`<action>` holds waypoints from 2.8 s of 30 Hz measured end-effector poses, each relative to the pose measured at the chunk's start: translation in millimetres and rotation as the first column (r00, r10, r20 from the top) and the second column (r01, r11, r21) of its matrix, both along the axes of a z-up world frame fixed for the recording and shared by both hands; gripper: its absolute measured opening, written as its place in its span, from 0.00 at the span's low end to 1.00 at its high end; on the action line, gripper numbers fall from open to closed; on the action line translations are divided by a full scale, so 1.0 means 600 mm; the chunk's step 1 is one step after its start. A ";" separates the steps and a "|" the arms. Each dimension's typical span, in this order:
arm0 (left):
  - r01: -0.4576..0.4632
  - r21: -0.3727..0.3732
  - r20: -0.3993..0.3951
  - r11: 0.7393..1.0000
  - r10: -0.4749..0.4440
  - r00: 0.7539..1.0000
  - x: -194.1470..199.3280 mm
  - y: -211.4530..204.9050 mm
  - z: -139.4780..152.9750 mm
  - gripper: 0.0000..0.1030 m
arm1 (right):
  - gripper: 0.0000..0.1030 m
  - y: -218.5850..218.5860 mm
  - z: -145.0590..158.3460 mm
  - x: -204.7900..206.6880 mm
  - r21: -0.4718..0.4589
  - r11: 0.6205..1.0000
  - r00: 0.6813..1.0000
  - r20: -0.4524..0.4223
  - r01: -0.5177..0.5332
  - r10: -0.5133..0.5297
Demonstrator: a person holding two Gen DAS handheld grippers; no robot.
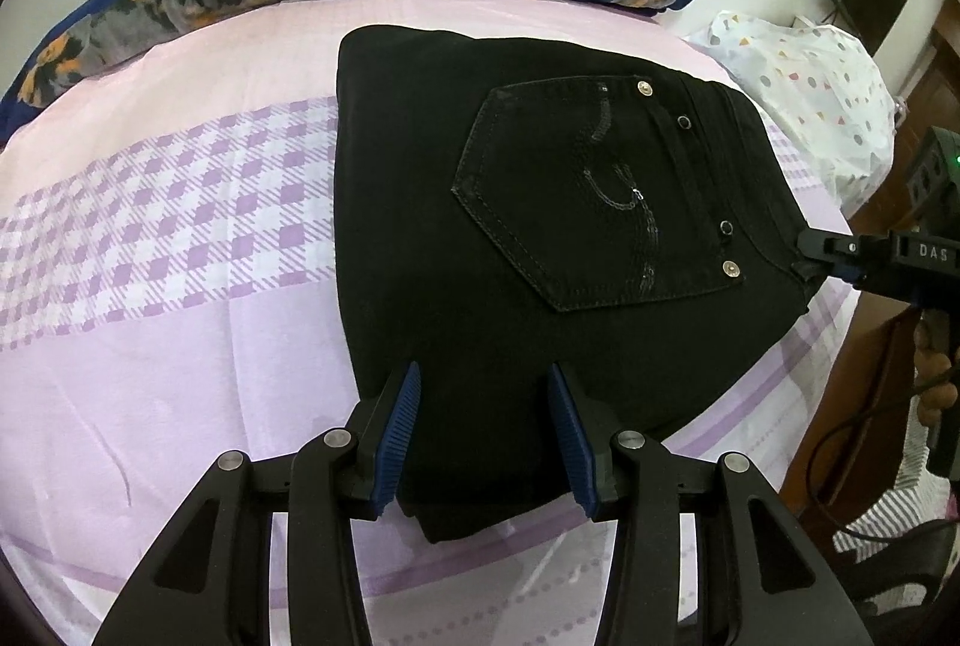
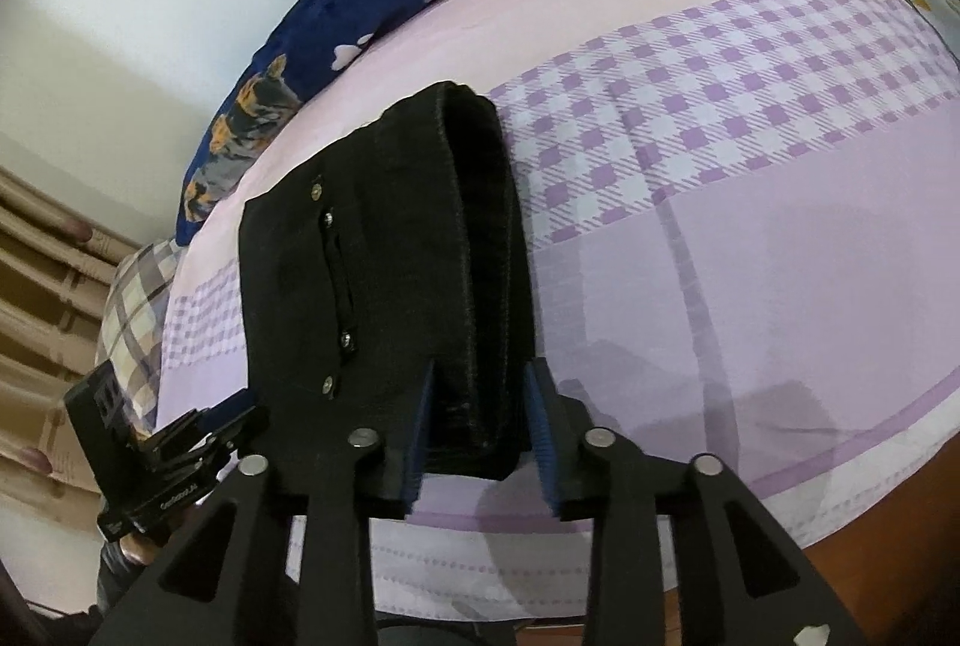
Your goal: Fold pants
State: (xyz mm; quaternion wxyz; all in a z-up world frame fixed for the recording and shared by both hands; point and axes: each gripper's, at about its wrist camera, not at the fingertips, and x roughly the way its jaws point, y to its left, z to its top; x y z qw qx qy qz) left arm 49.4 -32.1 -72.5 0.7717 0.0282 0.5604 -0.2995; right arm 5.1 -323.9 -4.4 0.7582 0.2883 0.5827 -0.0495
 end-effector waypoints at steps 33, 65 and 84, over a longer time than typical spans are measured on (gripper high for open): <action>-0.193 -0.186 -0.290 0.963 0.134 0.948 0.098 0.073 -0.043 0.50 | 0.50 -0.065 -0.047 0.069 0.219 0.975 0.999 0.016 -0.033 0.030; -0.177 -0.284 -0.275 0.942 0.097 0.957 0.151 0.025 -0.054 0.46 | 0.39 -0.057 -0.111 0.130 0.420 0.905 0.997 0.054 -0.065 0.046; -0.151 -0.136 -0.145 0.979 0.131 0.981 0.141 -0.010 -0.015 0.18 | 0.24 -0.021 -0.058 0.123 0.337 0.941 0.997 0.071 0.016 -0.043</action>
